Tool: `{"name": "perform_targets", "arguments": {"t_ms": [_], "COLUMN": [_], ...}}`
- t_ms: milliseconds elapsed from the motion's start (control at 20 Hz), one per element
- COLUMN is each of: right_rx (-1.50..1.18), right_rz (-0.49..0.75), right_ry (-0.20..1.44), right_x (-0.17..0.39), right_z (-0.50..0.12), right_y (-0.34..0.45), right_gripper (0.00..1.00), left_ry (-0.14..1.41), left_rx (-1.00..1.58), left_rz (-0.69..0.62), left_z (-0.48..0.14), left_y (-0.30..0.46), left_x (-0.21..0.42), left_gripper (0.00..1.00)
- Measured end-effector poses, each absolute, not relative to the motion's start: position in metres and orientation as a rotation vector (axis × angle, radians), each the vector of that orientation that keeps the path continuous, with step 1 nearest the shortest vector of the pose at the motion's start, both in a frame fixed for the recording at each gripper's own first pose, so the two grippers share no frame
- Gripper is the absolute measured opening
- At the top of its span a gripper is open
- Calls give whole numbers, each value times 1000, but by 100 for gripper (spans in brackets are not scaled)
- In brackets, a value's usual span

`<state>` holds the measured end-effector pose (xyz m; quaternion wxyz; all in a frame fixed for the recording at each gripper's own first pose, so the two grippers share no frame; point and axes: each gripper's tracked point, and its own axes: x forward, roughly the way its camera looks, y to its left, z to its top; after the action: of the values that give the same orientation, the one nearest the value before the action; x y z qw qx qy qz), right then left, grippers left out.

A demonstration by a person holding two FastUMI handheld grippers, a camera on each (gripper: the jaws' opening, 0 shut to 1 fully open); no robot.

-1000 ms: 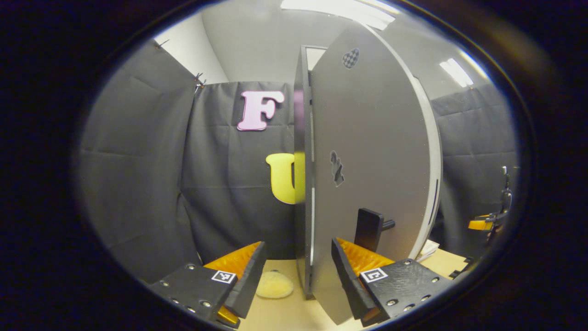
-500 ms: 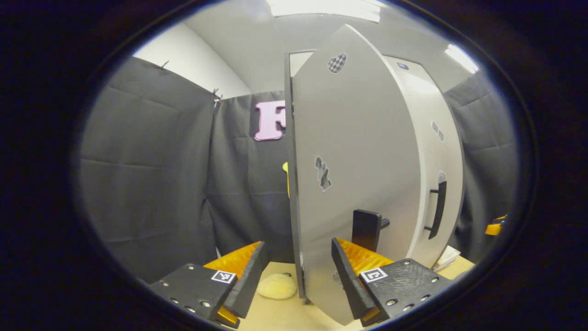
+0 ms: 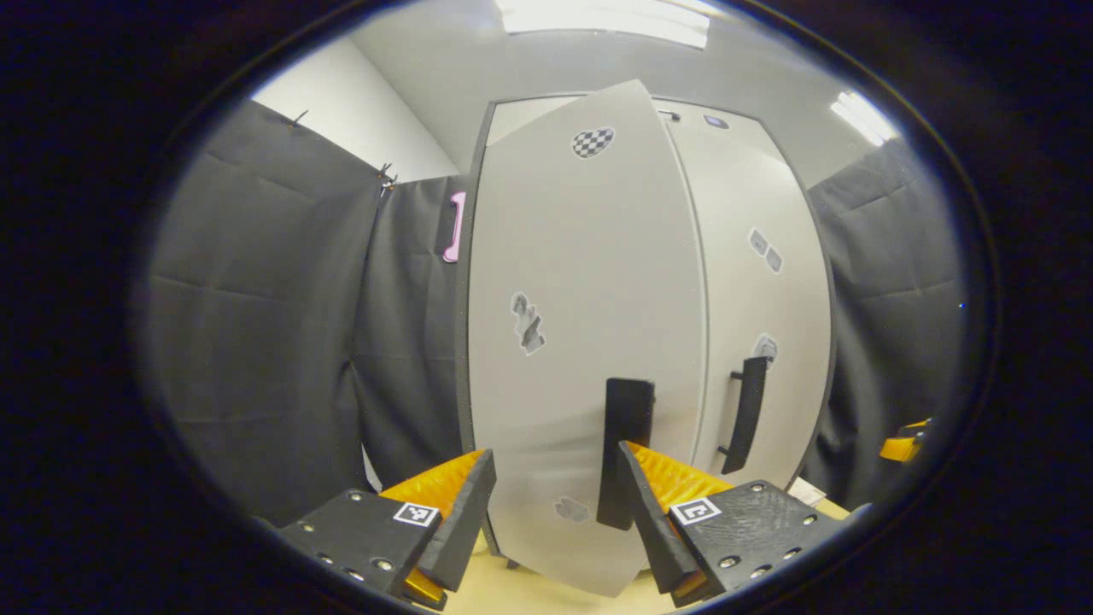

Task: Grasp the bottle in the cabinet with the left hand and place it on the coaster, then close the right door with the right hand and the left door with the left hand.

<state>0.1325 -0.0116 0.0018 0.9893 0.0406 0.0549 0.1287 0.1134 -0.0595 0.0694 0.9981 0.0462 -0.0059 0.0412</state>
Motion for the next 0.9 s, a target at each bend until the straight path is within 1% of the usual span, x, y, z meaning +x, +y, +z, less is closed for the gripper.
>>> {"name": "perform_targets", "arguments": {"t_ms": [150, 250, 350, 500, 550, 650, 750, 900], "right_rx": [63, 73, 103, 202, 209, 170, 98, 16], "right_rz": [216, 213, 213, 239, 228, 200, 187, 198], "right_ry": [62, 41, 49, 34, 31, 22, 15, 35], "right_x": [135, 139, 141, 142, 143, 146, 146, 142], "right_z": [18, 28, 33, 45, 46, 44, 38, 25], "right_y": [-12, -1, 9, 30, 32, 31, 35, 47], "right_gripper": [98, 98, 98, 98, 98, 98, 98, 98], "left_ry": [-43, -71, -108, -121, -119, -130, -137, -115], "left_rx": [74, 48, 40, 38, 29, 10, -15, -11], "left_rz": [23, -9, -14, 81, 99, 130, 133, 133], "left_z": [80, 88, 92, 80, 75, 73, 72, 68], "left_y": [-69, -73, -64, -35, -28, -17, -11, -3], "left_x": [83, 63, 46, 14, 5, -13, -25, -34], "left_gripper": [89, 89, 89, 89, 89, 90, 90, 89]}}
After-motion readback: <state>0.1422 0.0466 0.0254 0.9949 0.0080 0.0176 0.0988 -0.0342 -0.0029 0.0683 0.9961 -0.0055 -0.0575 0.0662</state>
